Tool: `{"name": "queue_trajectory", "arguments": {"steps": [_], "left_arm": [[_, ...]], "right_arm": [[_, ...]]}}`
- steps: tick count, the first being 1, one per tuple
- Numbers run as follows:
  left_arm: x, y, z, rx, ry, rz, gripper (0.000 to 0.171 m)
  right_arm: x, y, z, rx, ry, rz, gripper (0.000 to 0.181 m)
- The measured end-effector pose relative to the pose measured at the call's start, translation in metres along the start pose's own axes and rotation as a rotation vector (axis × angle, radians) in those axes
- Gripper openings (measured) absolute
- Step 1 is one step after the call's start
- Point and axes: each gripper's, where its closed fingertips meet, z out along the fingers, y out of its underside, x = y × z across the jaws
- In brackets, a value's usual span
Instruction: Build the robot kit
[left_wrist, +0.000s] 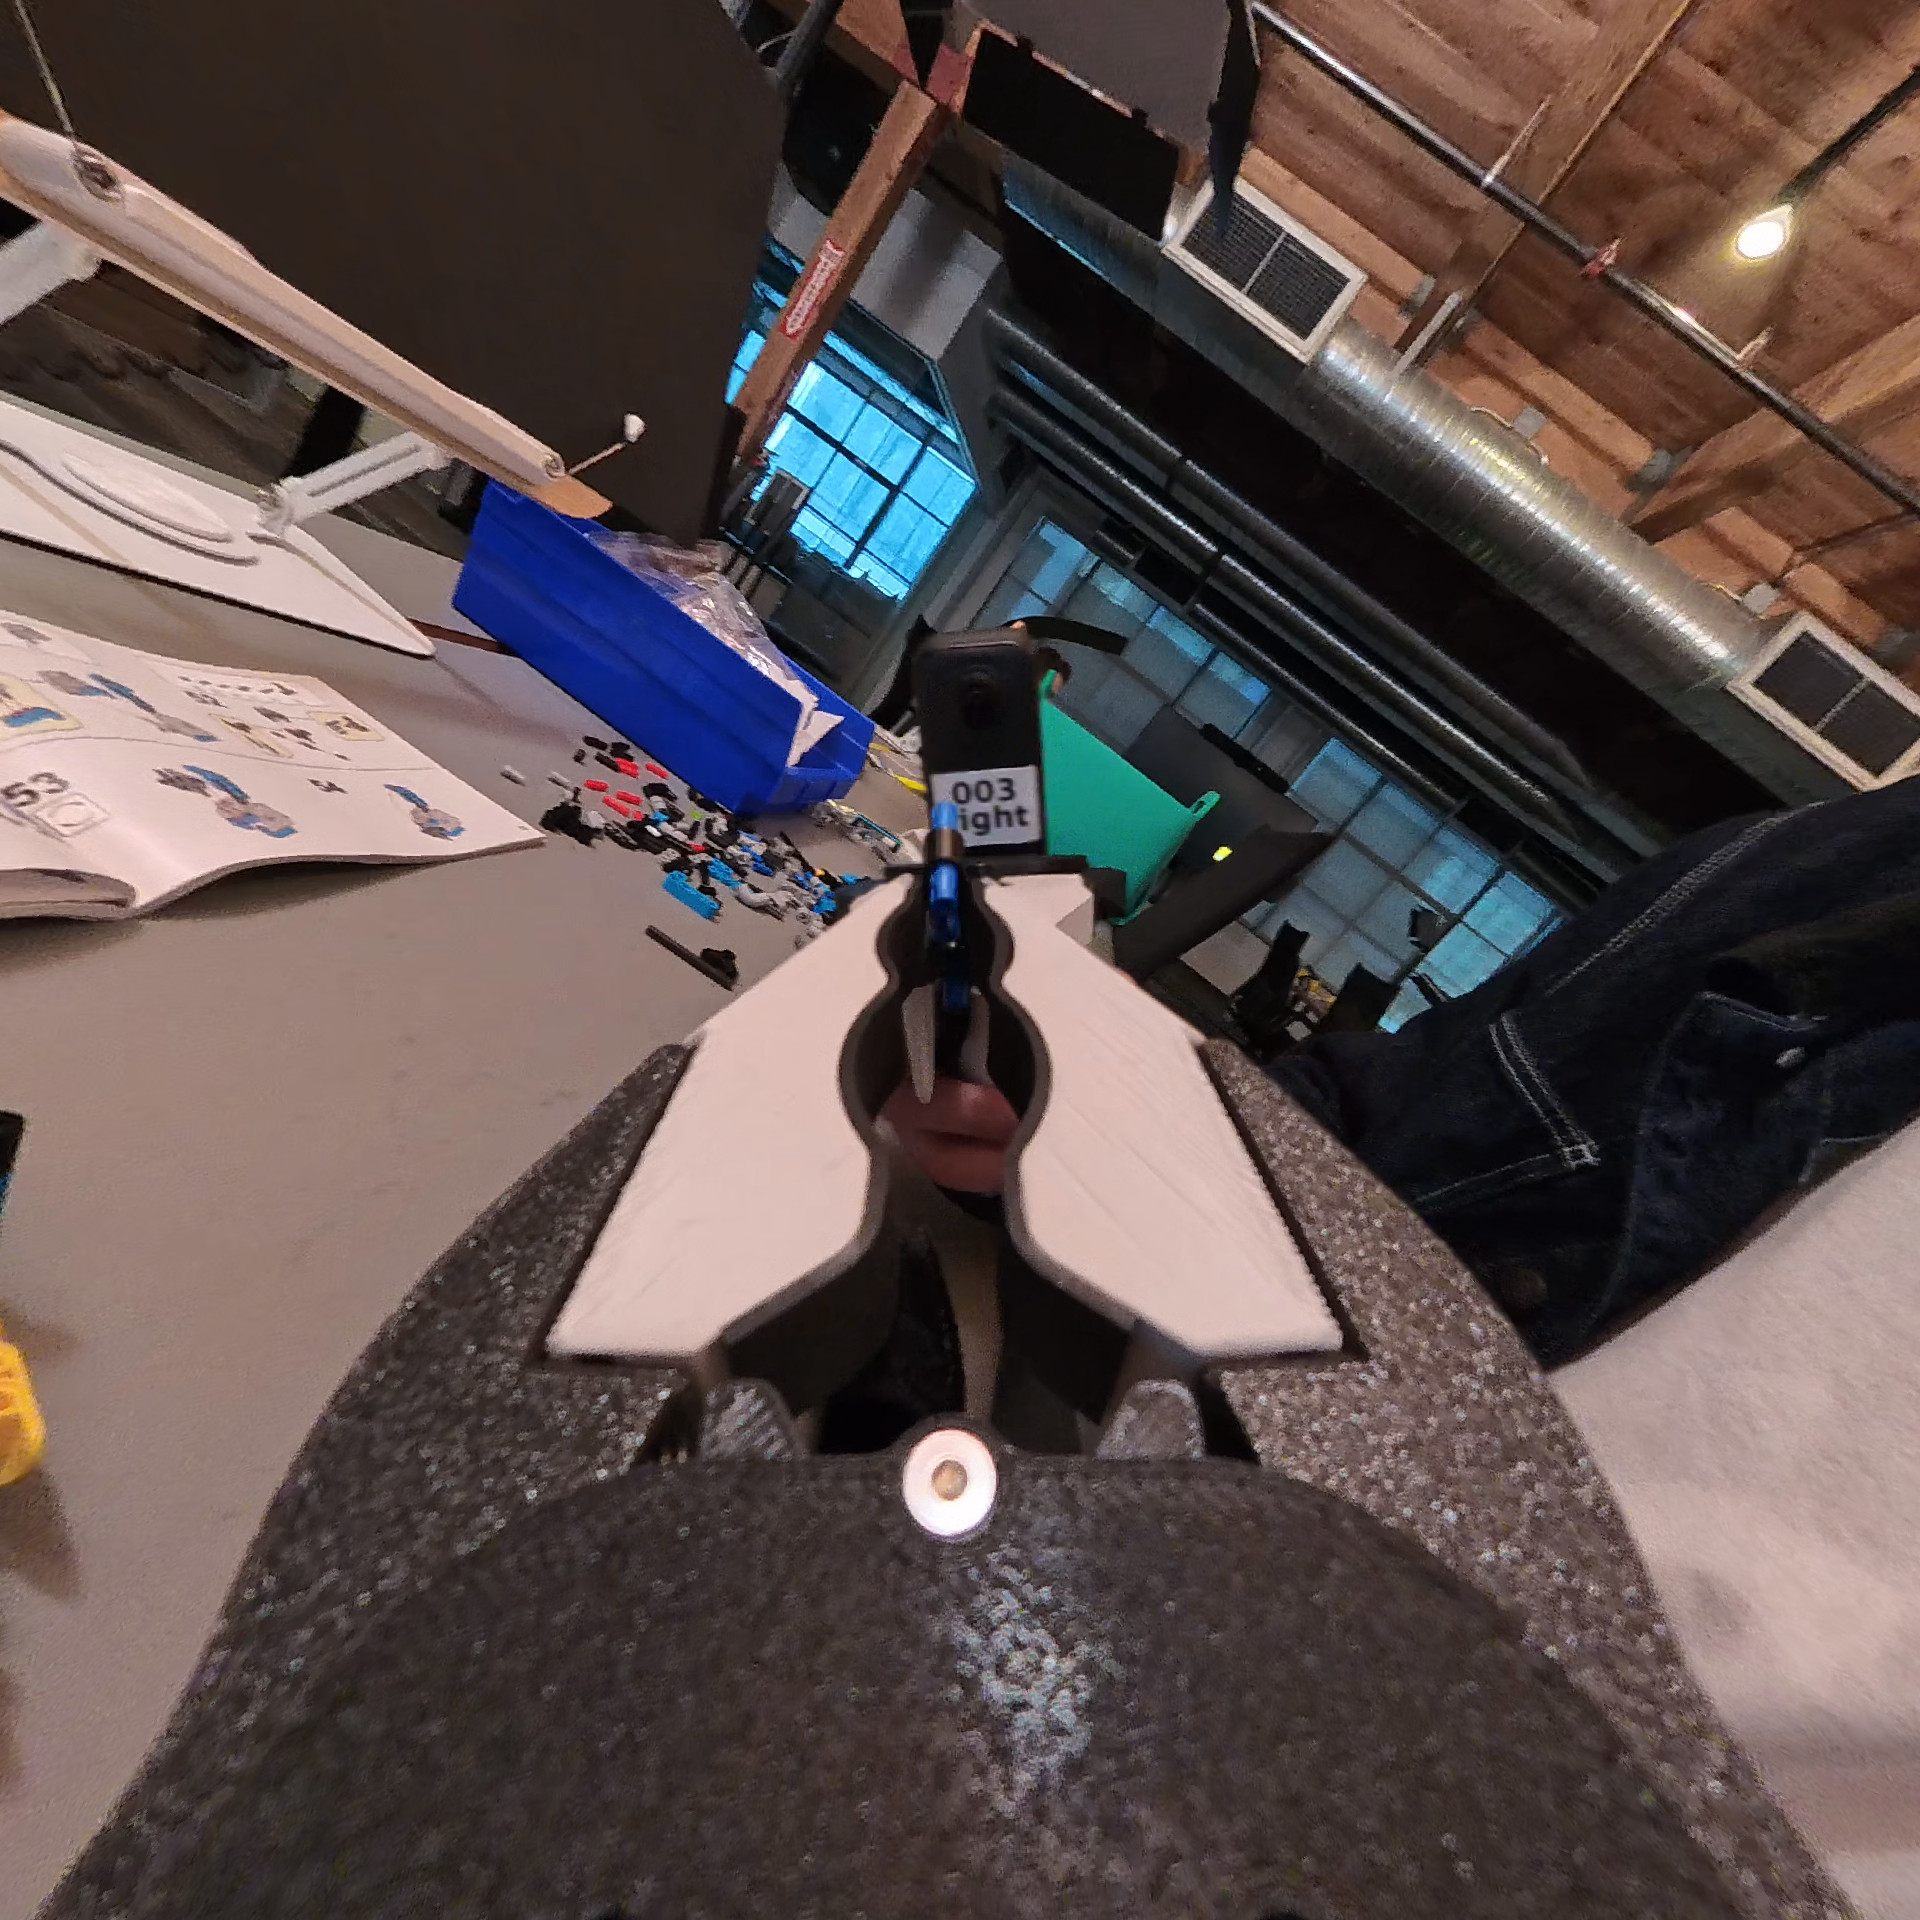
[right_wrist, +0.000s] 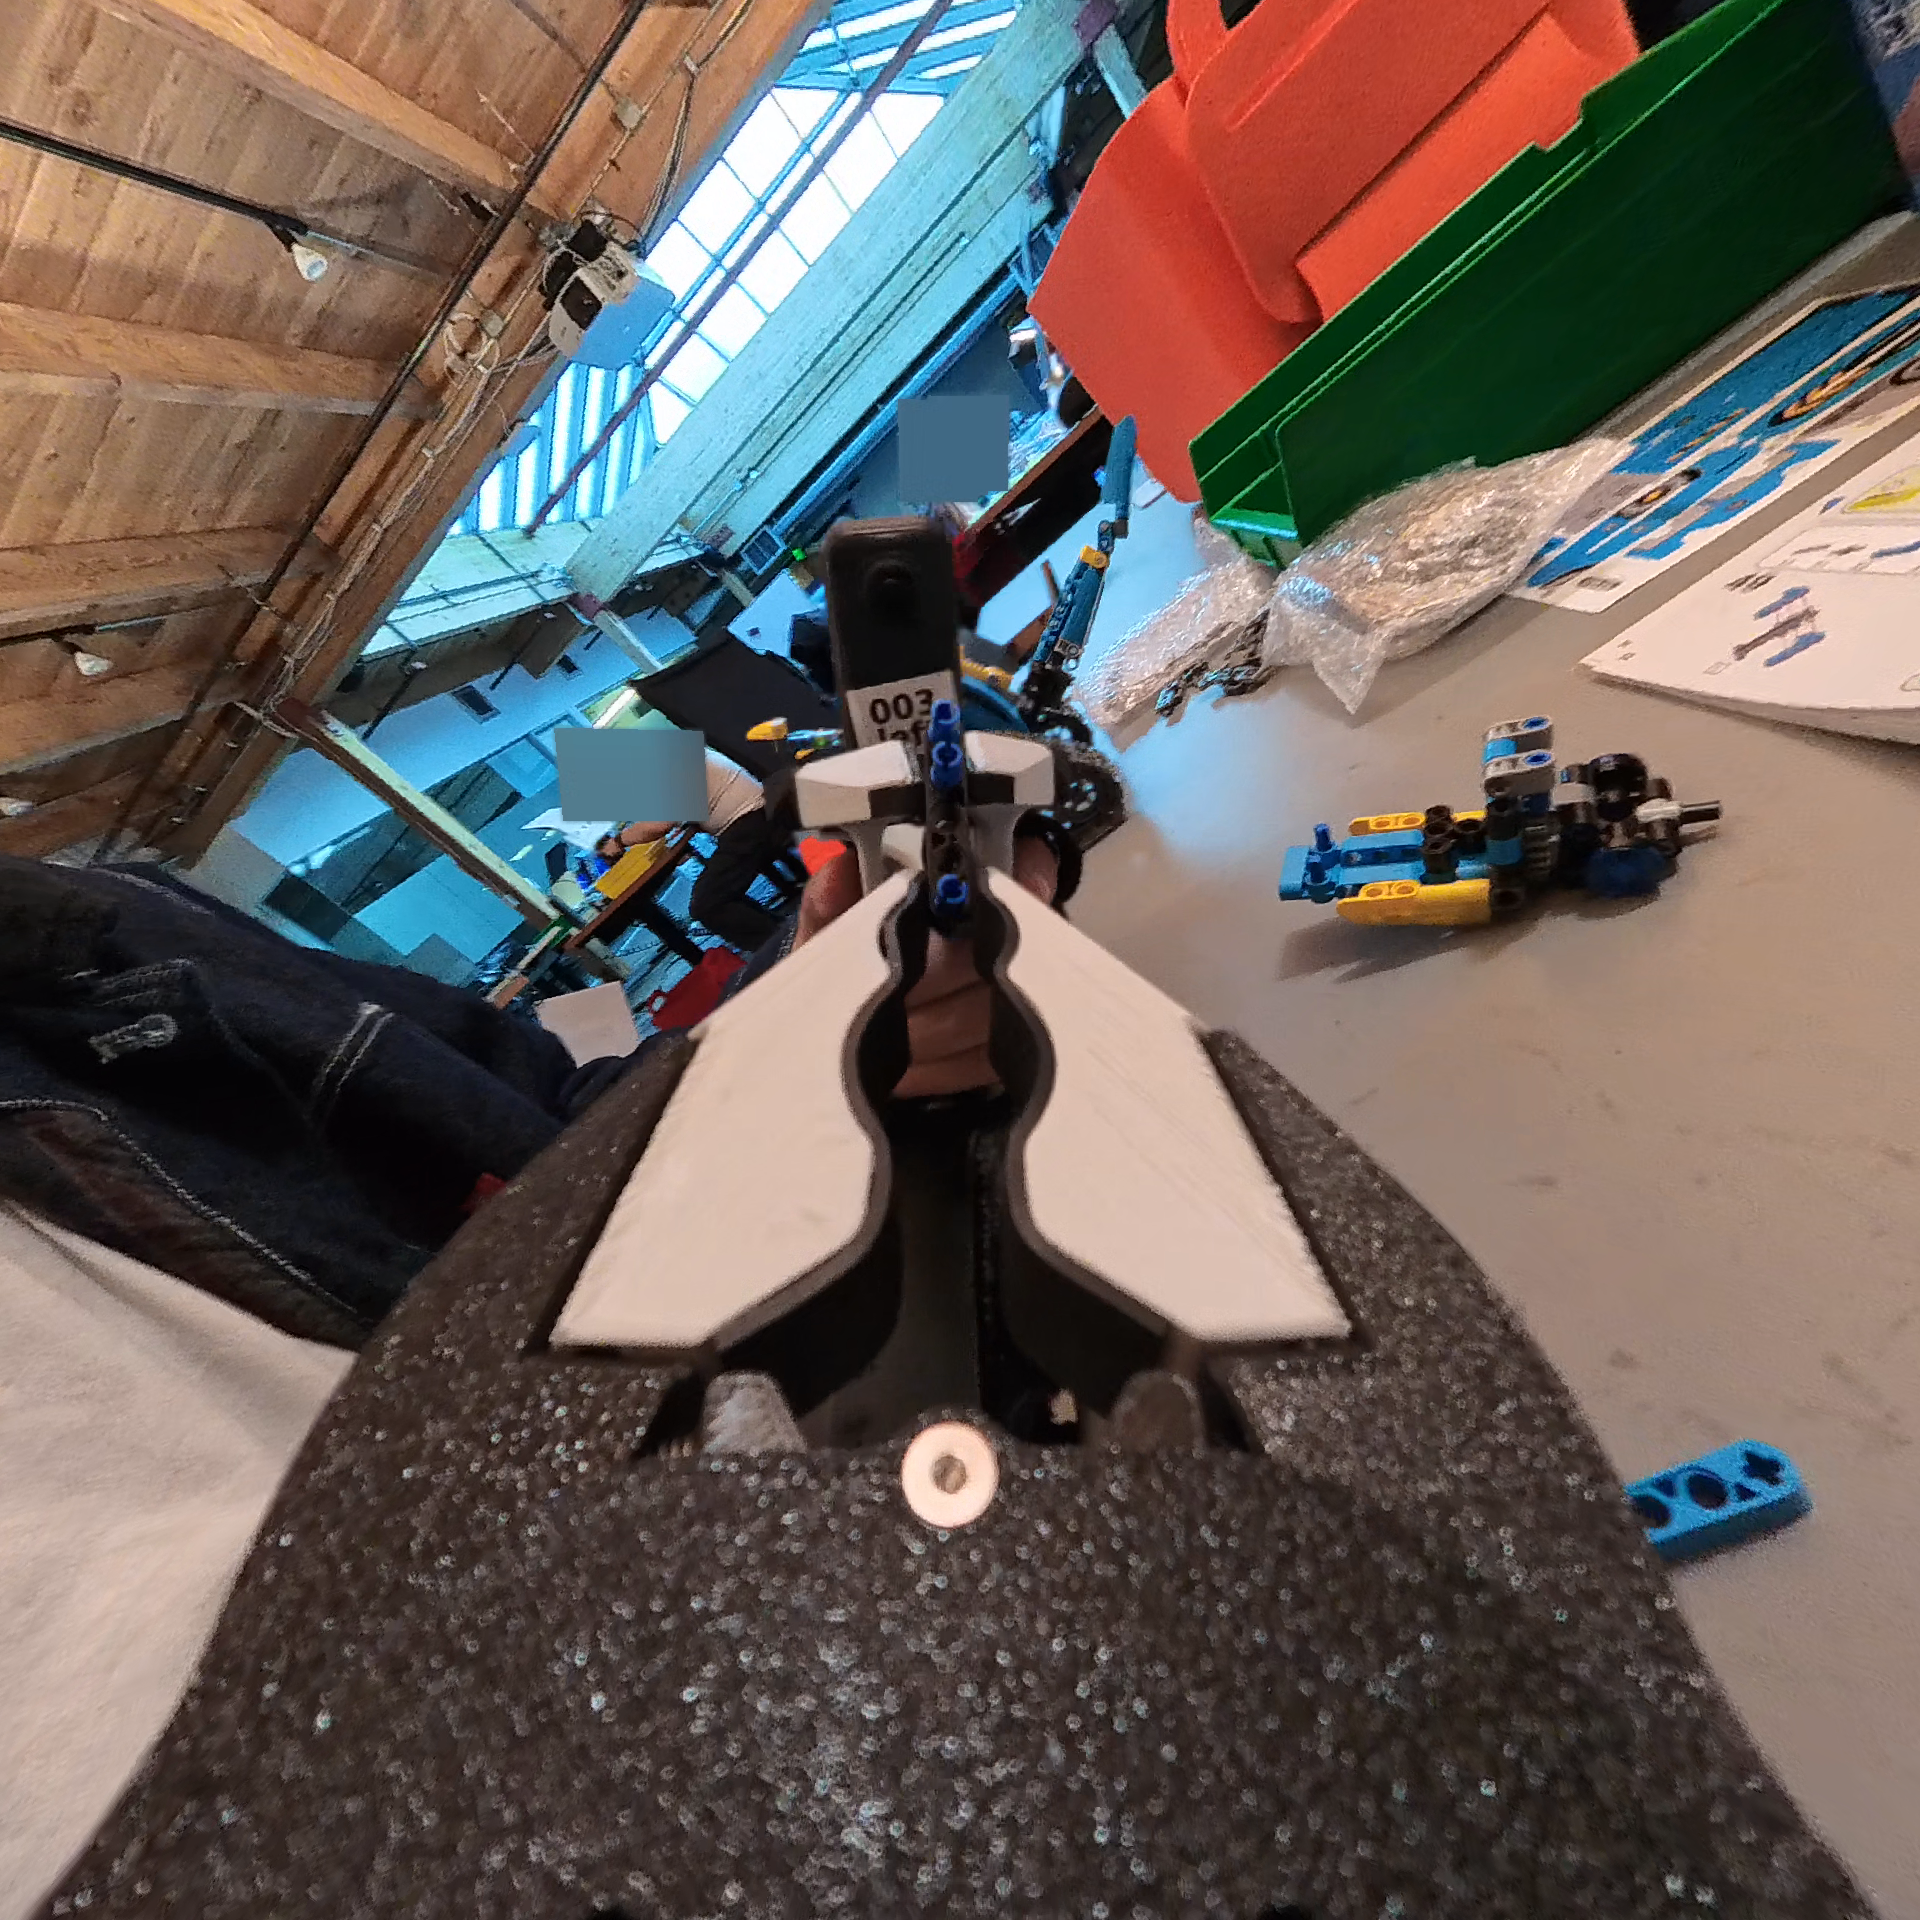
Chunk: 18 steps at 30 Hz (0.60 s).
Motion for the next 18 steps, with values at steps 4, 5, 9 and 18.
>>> {"name": "queue_trajectory", "arguments": {"steps": [4, 5, 9, 18], "left_arm": [[0.001, 0.002, -0.001, -0.018, -0.017, 0.052, 0.007], [-0.002, 0.004, -0.001, -0.026, -0.037, 0.063, 0.007], [-0.014, 0.019, 0.003, -0.12, -0.123, 0.125, 0.007], [-0.005, 0.013, 0.003, -0.077, -0.077, 0.121, 0.007]], "right_arm": [[0.007, -0.002, -0.015, -0.089, 0.017, -0.038, 0.028], [0.015, -0.007, -0.029, -0.144, 0.081, -0.14, 0.028], [0.047, 0.029, -0.098, -0.664, 0.329, -0.573, 0.026], [0.076, 0.088, -0.117, -1.08, 0.402, -0.723, 0.021]]}}
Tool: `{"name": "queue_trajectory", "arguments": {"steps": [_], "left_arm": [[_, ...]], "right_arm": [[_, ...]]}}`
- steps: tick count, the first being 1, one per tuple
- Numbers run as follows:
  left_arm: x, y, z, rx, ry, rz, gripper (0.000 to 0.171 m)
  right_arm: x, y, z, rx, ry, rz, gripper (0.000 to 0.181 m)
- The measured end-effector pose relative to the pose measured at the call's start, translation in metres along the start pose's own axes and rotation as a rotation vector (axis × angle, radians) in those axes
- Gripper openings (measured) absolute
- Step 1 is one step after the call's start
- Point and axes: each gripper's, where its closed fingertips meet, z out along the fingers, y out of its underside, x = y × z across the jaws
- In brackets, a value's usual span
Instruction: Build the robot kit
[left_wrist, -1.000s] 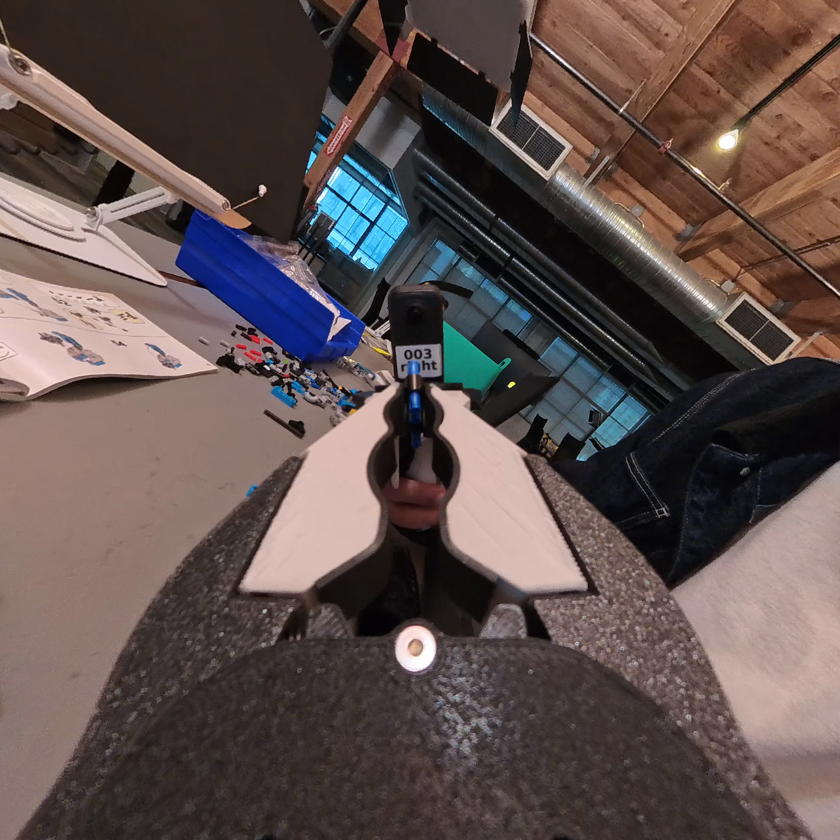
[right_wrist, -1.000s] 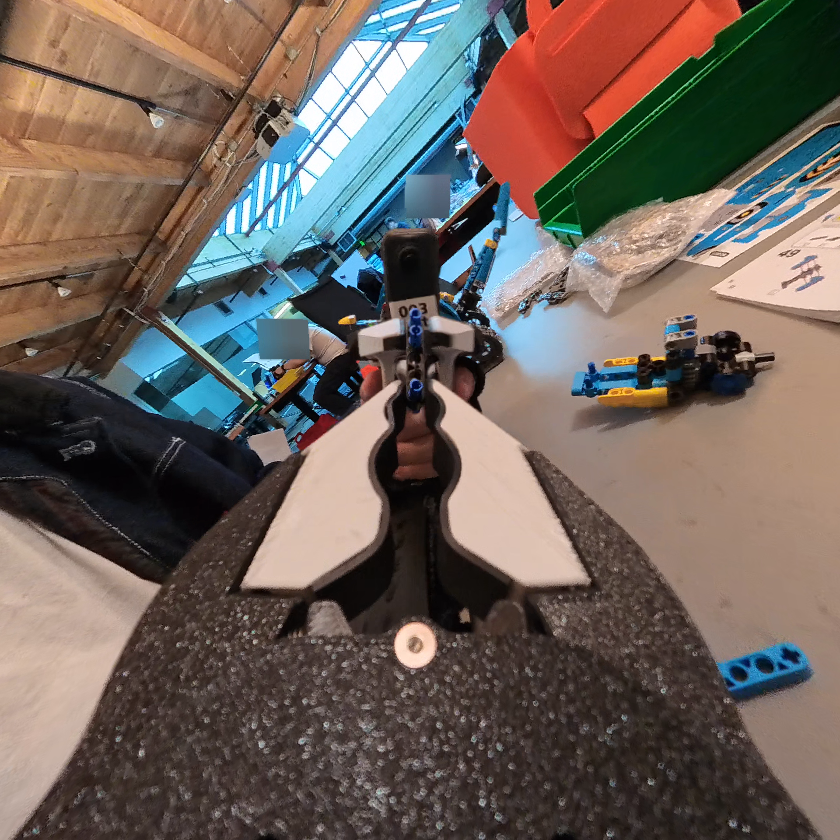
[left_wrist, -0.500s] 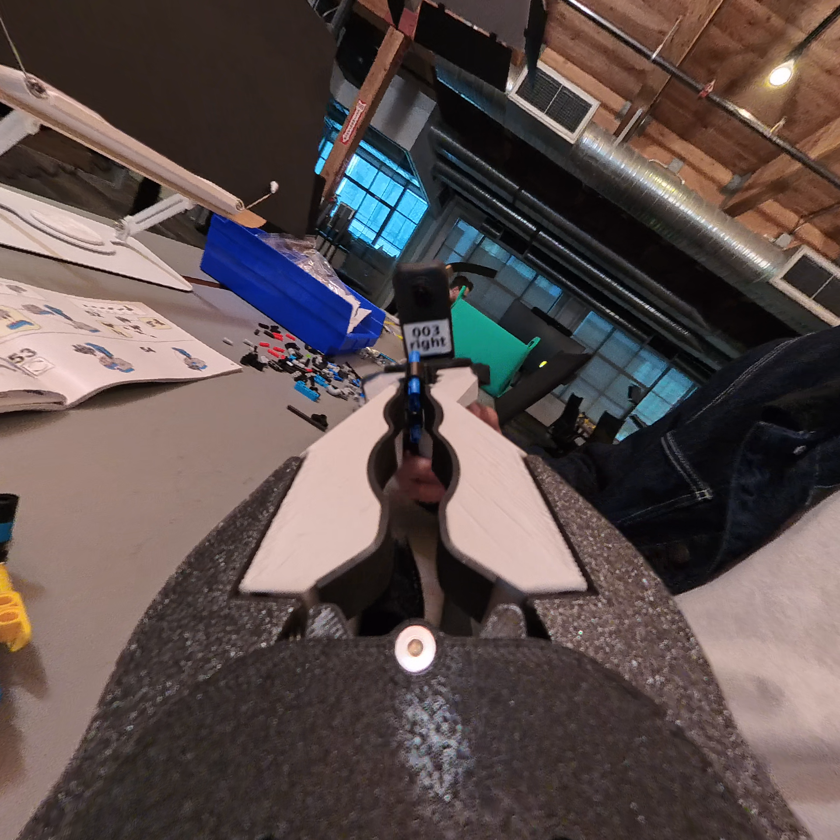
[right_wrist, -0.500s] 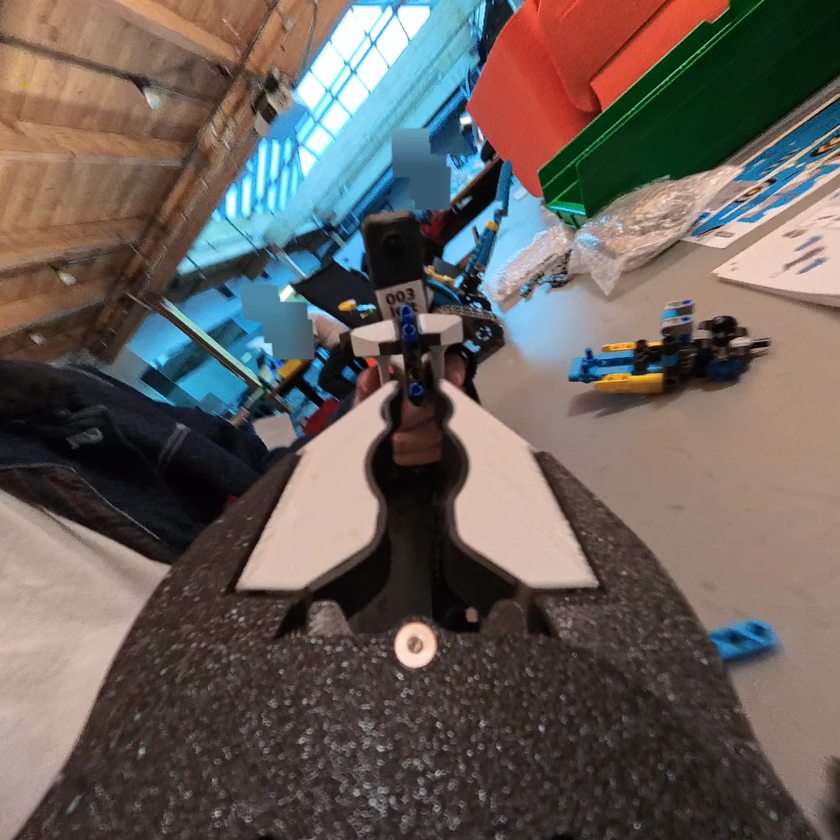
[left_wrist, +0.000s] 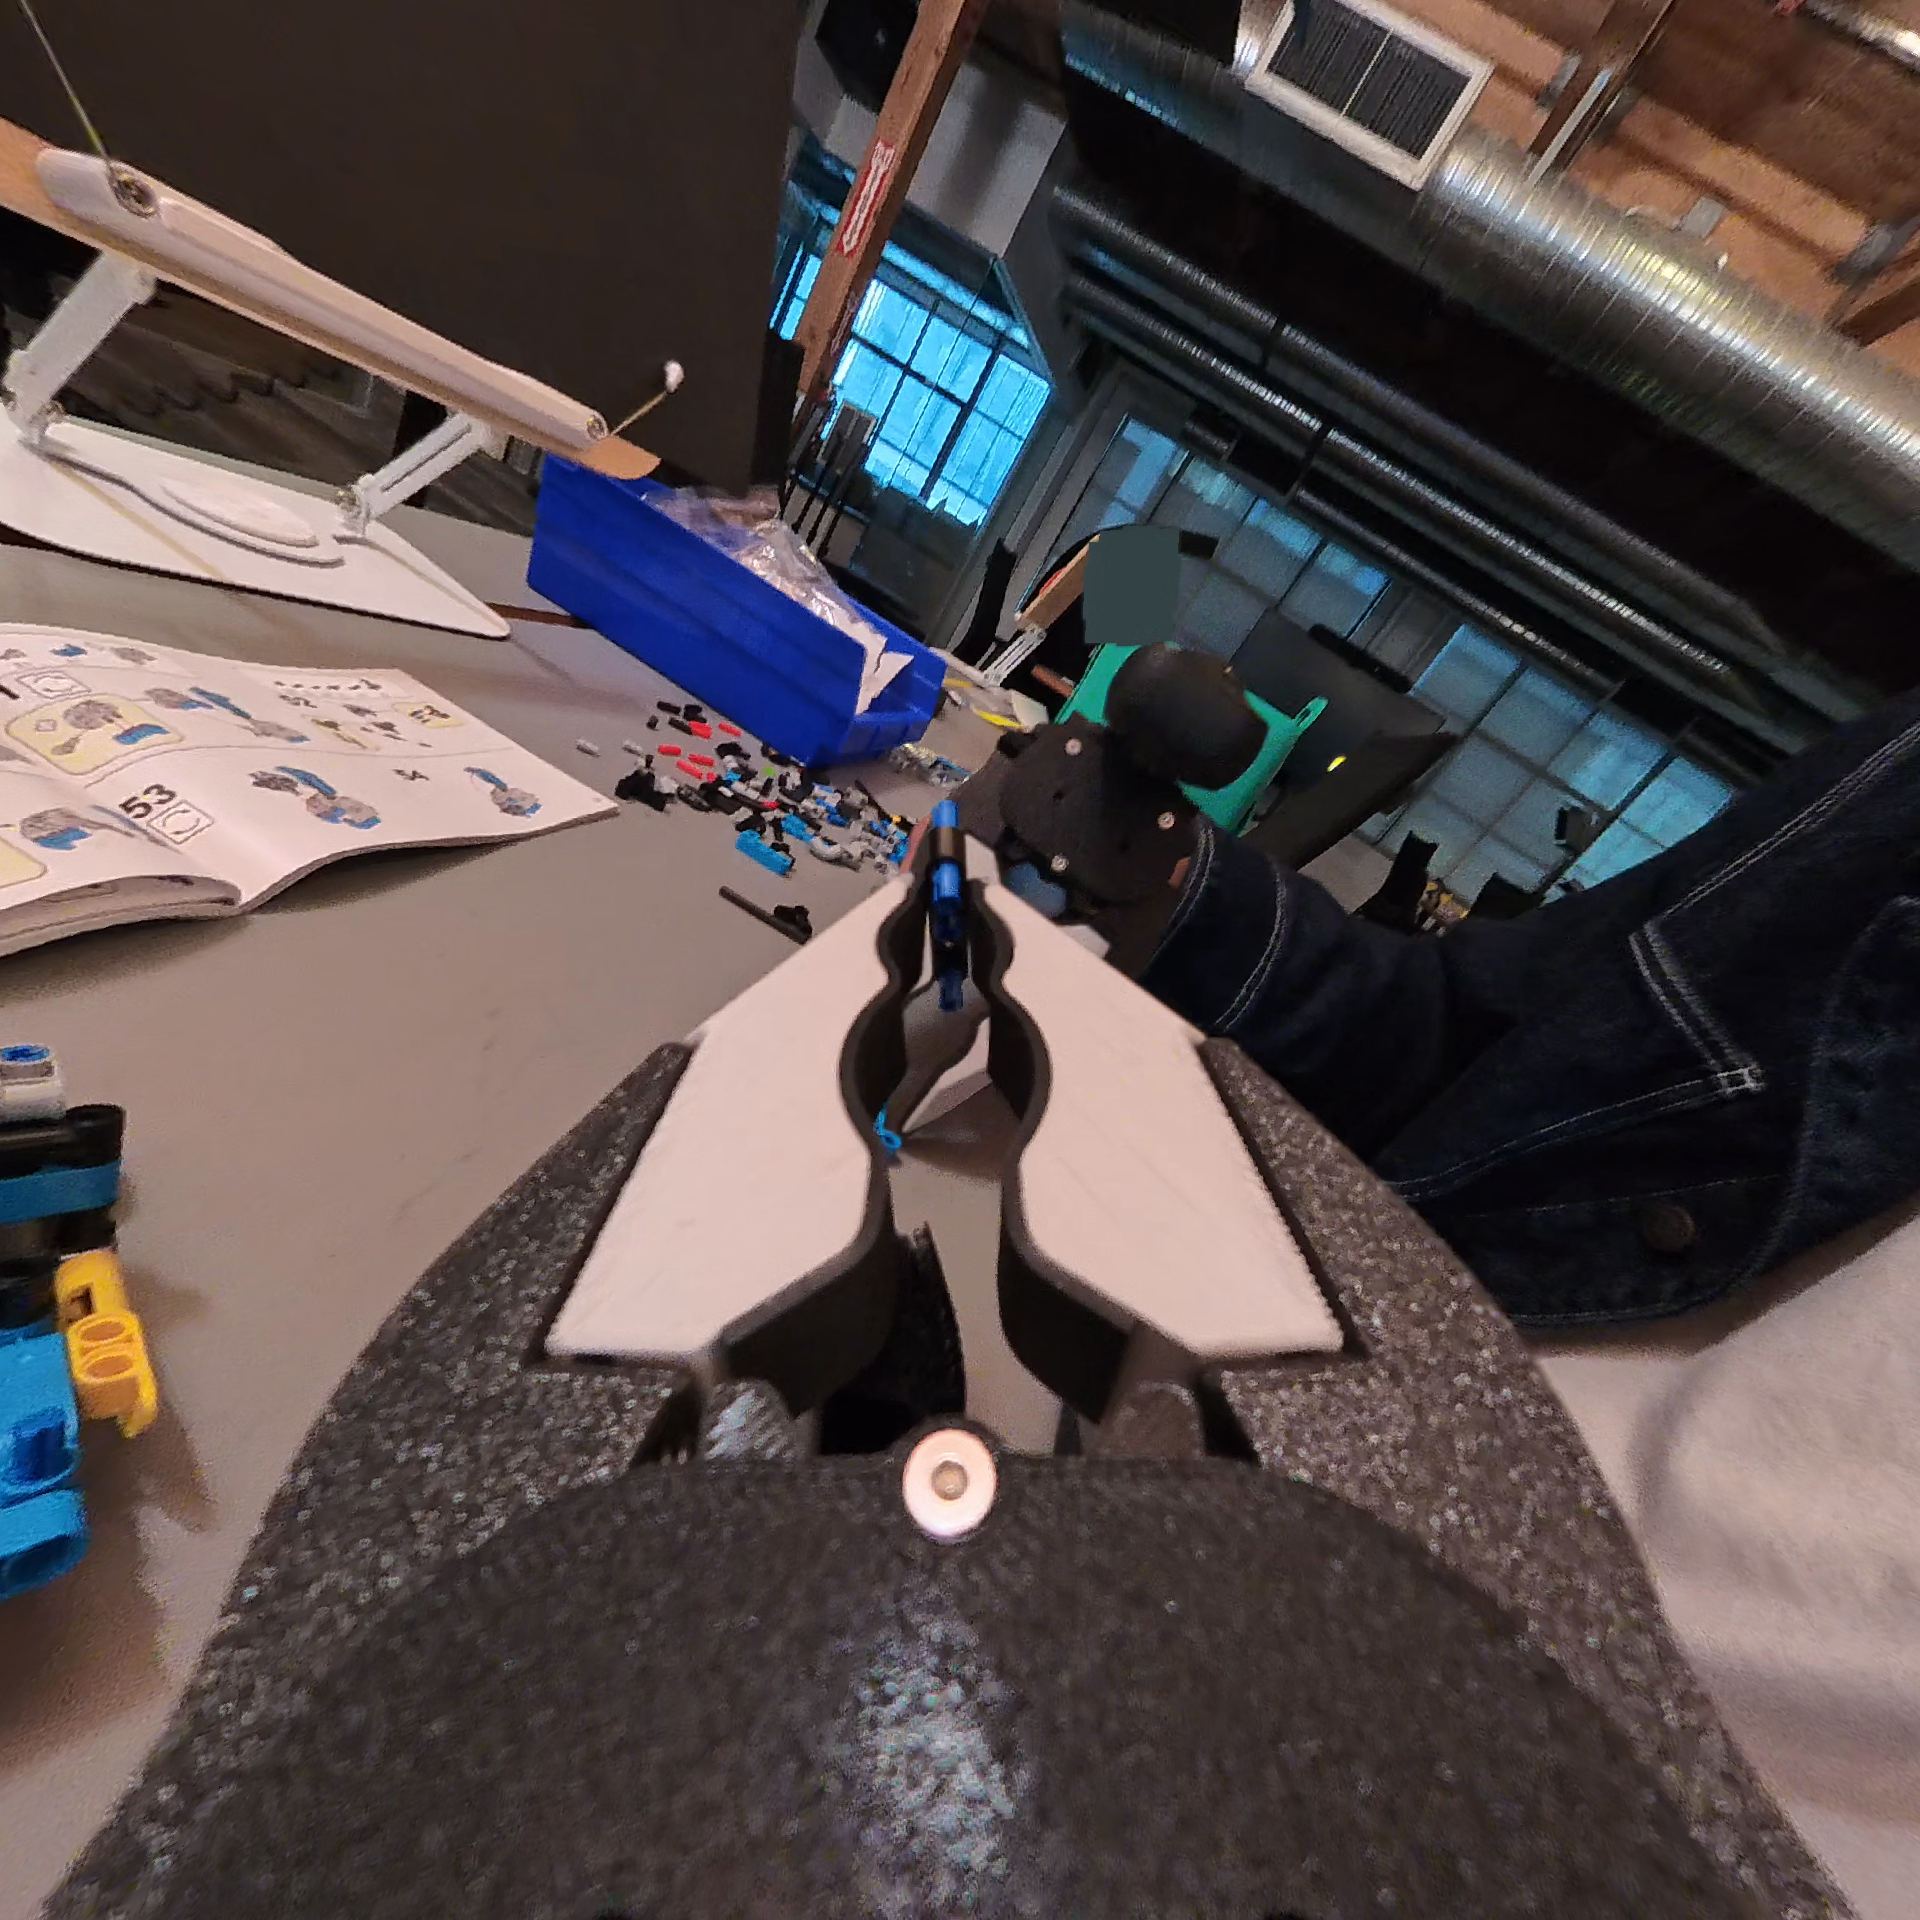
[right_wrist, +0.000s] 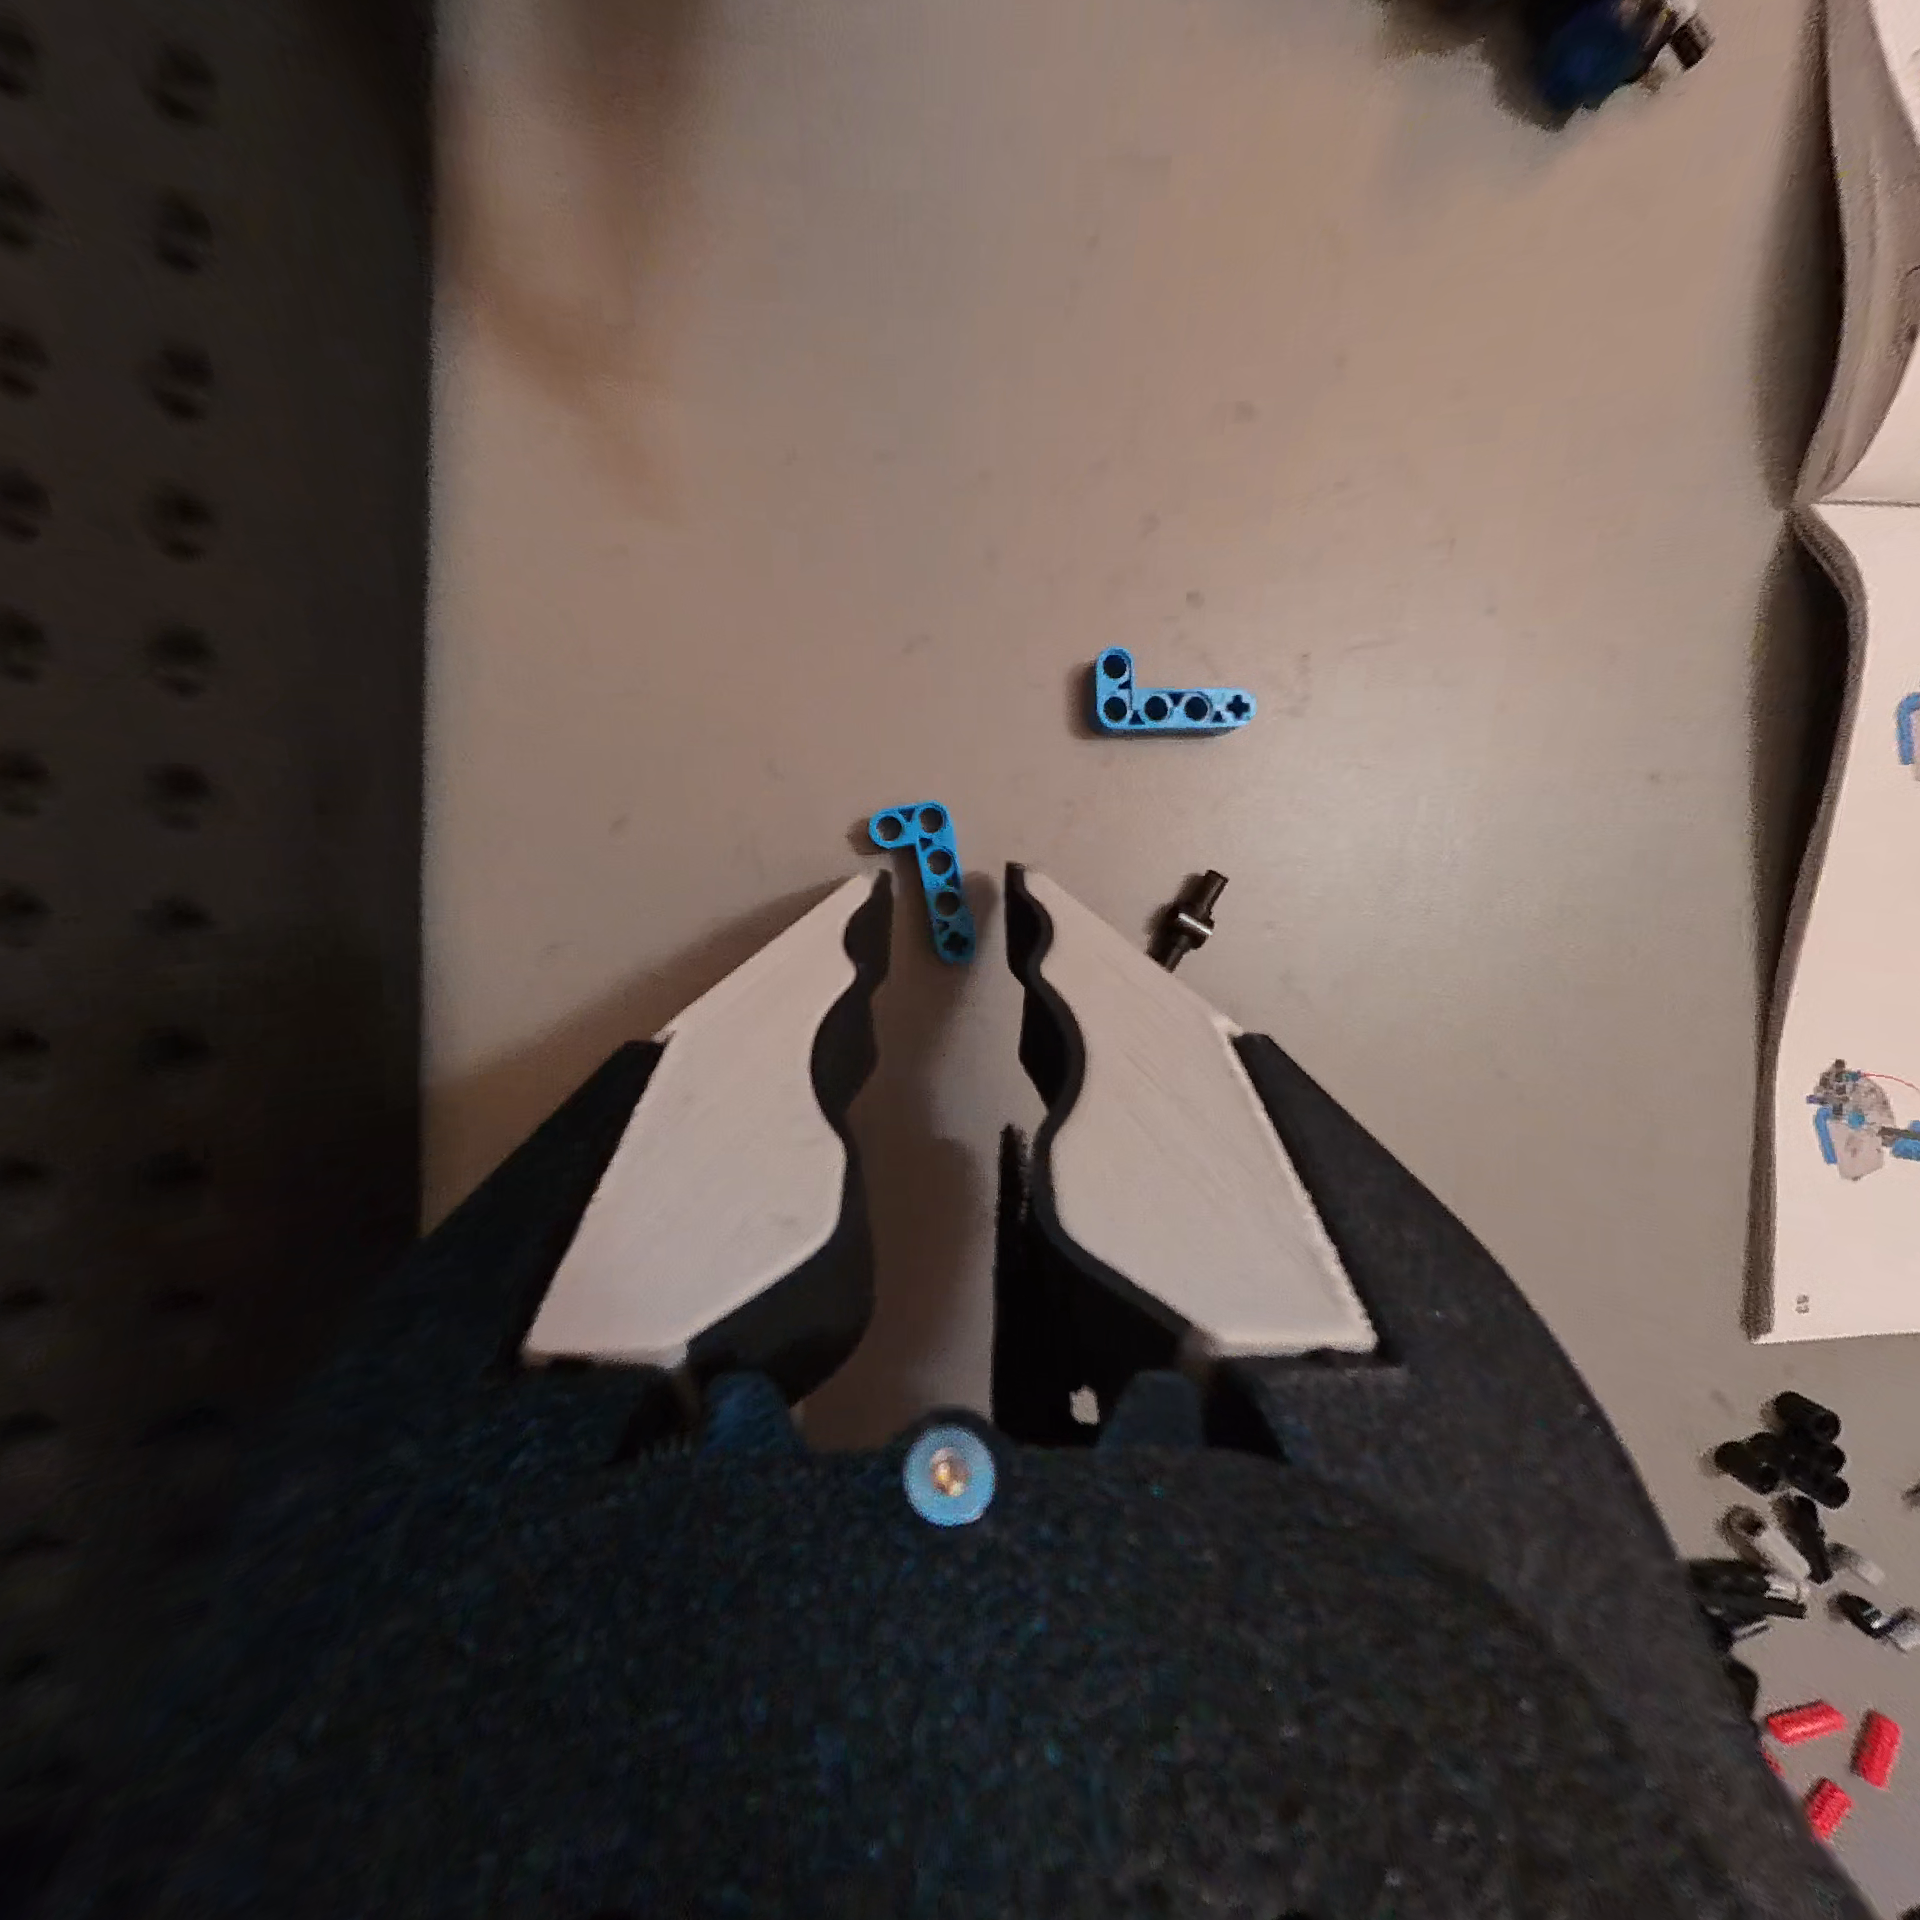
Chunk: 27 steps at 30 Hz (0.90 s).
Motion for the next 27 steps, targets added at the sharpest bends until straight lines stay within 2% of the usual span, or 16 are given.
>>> {"name": "queue_trajectory", "arguments": {"steps": [2, 4, 5, 7, 8, 10, 12, 13, 17, 19, 27], "left_arm": [[0.001, -0.002, -0.001, 0.013, 0.015, -0.023, 0.007], [0.002, -0.006, -0.002, 0.031, 0.03, -0.039, 0.007], [0.002, -0.007, -0.003, 0.039, 0.032, -0.045, 0.007], [0.0, -0.009, -0.005, 0.048, 0.032, -0.055, 0.007], [0.0, -0.009, -0.005, 0.048, 0.029, -0.053, 0.007], [-0.002, -0.003, -0.003, 0.018, 0.017, -0.047, 0.007], [-0.001, 0.003, 0.0, -0.014, 0.025, -0.051, 0.007], [-0.001, 0.006, 0.001, -0.03, 0.025, -0.05, 0.007], [-0.003, 0.01, 0.002, -0.049, 0.033, -0.083, 0.007], [-0.003, 0.01, 0.001, -0.051, 0.045, -0.109, 0.007], [-0.01, 0.016, 0.001, -0.084, 0.038, -0.174, 0.006]], "right_arm": [[0.0, -0.002, 0.004, -0.003, -0.011, -0.008, 0.02], [-0.004, -0.001, 0.007, -0.017, -0.041, -0.016, 0.007], [-0.005, -0.002, 0.007, -0.016, -0.044, -0.016, 0.007], [0.008, -0.018, -0.001, 0.058, 0.029, -0.017, 0.006], [0.013, -0.036, -0.013, 0.164, 0.03, 0.03, 0.007], [0.028, -0.086, -0.053, 0.497, -0.022, 0.204, 0.006], [0.035, -0.127, -0.092, 0.849, -0.192, 0.397, 0.006], [0.038, -0.135, -0.093, 0.916, -0.285, 0.49, 0.005], [0.032, -0.145, -0.074, 0.994, -0.535, 0.682, 0.005], [0.029, -0.144, -0.063, 0.967, -0.535, 0.695, 0.006], [0.031, -0.139, -0.053, 0.962, -0.567, 0.736, 0.006]]}}
